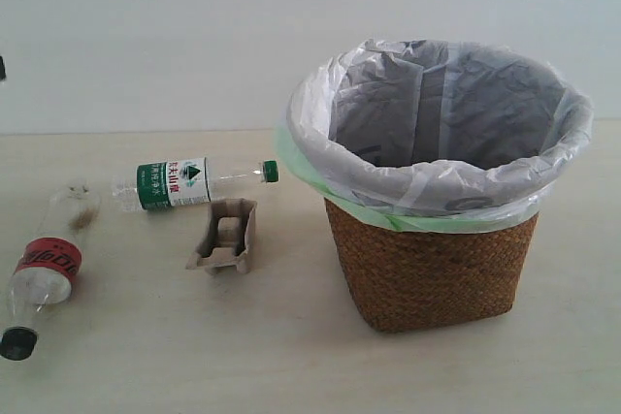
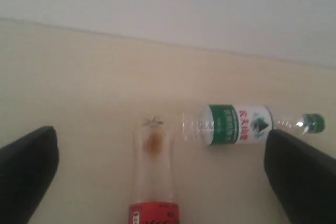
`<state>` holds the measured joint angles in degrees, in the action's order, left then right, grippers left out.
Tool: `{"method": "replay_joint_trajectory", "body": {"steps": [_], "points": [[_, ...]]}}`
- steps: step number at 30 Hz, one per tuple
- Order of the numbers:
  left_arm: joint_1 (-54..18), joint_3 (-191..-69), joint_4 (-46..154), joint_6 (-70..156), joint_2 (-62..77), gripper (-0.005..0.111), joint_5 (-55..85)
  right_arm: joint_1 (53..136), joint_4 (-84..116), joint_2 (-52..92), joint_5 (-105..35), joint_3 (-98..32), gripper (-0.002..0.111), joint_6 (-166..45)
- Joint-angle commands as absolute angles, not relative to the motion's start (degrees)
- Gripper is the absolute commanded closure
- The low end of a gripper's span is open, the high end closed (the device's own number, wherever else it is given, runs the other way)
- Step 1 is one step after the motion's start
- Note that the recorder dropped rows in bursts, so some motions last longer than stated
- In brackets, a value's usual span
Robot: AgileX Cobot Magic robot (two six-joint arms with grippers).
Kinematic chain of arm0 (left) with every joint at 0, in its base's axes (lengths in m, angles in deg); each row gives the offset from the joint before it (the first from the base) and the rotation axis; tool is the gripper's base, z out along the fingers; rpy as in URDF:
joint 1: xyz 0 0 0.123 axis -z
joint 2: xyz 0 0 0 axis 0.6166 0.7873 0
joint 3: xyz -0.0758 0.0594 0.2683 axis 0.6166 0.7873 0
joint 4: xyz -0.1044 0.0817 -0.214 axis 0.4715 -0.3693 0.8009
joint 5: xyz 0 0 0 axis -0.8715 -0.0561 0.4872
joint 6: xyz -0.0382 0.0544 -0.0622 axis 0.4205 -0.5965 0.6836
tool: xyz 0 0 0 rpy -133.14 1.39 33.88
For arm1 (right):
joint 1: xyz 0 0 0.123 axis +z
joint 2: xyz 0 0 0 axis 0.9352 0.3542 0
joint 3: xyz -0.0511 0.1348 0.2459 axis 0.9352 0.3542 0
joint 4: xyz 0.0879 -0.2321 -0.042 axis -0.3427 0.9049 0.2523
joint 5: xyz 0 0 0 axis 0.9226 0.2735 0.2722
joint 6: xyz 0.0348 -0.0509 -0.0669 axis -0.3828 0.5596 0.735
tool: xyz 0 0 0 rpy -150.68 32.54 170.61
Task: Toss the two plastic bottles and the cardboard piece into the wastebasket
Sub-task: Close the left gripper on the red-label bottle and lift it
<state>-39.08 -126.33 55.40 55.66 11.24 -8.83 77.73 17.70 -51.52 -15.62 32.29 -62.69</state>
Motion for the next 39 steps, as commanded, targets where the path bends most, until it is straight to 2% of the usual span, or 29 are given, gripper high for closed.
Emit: {"method": "replay_joint_trajectory", "body": {"steps": [1, 18, 30, 32, 35, 39], "points": [[-39.13, -126.82, 55.45, 54.63, 17.96, 0.000, -7.21, 77.81, 18.16, -51.84, -16.06, 32.23, 0.106, -62.49], [-38.92, -126.82, 58.53, 53.40, 36.70, 0.000, -4.13, 77.81, 18.16, -51.84, -16.06, 32.23, 0.106, -62.49], [-38.91, -126.82, 58.53, 50.03, 49.06, 0.001, 3.22, 77.81, 18.16, -51.84, -16.06, 32.23, 0.106, -62.49], [-38.91, -126.82, 58.53, 50.03, 49.38, 0.010, 3.97, 77.81, 18.16, -51.84, -16.06, 32.23, 0.106, -62.49], [-38.91, -126.82, 58.53, 50.03, 49.28, 0.037, 4.20, 77.81, 18.16, -51.84, -16.06, 32.23, 0.106, -62.49], [-38.91, -126.82, 58.53, 50.03, 49.28, 0.089, 4.02, 77.81, 18.16, -51.84, -16.06, 32.23, 0.106, -62.49]]}}
